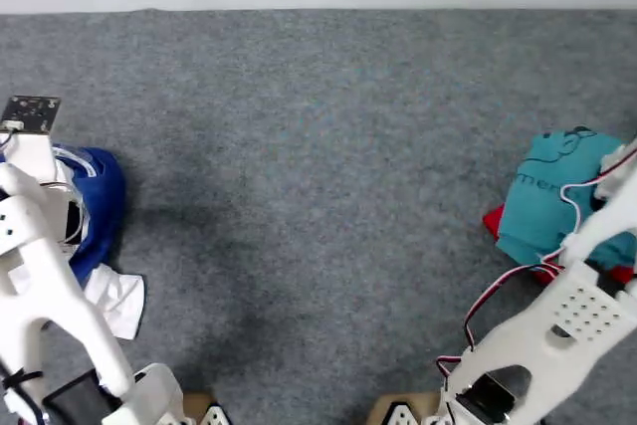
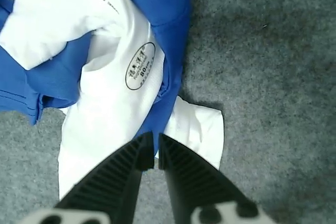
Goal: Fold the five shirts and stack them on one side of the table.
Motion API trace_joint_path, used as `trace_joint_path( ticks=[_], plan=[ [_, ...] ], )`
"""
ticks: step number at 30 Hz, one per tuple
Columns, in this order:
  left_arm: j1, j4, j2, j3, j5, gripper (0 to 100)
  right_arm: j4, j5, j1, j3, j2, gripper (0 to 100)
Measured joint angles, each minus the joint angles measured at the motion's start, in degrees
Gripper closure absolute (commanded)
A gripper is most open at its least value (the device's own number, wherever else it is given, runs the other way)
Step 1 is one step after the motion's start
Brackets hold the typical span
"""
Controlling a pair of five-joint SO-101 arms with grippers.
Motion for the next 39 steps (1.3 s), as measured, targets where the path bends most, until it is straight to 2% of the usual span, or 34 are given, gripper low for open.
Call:
trace_joint_path(
  ticks=[3, 6, 8, 12, 14, 20, 25, 30, 35, 39],
  plan=[
    [0.00, 0.00, 0.00, 0.00, 0.00, 97, 0.35, -4.13, 1.76, -2.11, -0.35, 63.8],
    [0.00, 0.00, 0.00, 0.00, 0.00, 97, 0.35, -6.42, 2.46, -3.34, -3.16, 68.5],
    [0.00, 0.00, 0.00, 0.00, 0.00, 97, 0.35, -6.42, 2.02, -3.69, -6.33, 76.8],
    [0.00, 0.00, 0.00, 0.00, 0.00, 97, 0.44, -5.36, 0.62, -3.69, -11.25, 99.8],
    [0.00, 0.00, 0.00, 0.00, 0.00, 97, 0.44, -3.08, -0.88, -2.55, -12.66, 96.2],
    [0.00, 0.00, 0.00, 0.00, 0.00, 97, 0.44, 1.85, -1.58, 10.11, -13.27, 99.0],
    [0.00, 0.00, 0.00, 0.00, 0.00, 97, 0.18, 5.19, 2.29, 18.73, -12.31, 99.0],
    [0.00, 0.00, 0.00, 0.00, 0.00, 97, 0.00, 9.05, 6.51, 19.96, -5.80, 99.0],
    [0.00, 0.00, 0.00, 0.00, 0.00, 97, 0.35, 9.41, 6.33, 19.96, -6.42, 99.0],
    [0.00, 0.00, 0.00, 0.00, -1.58, 97, 0.09, 9.41, 3.34, 19.87, -11.87, 99.0]
  ],
)
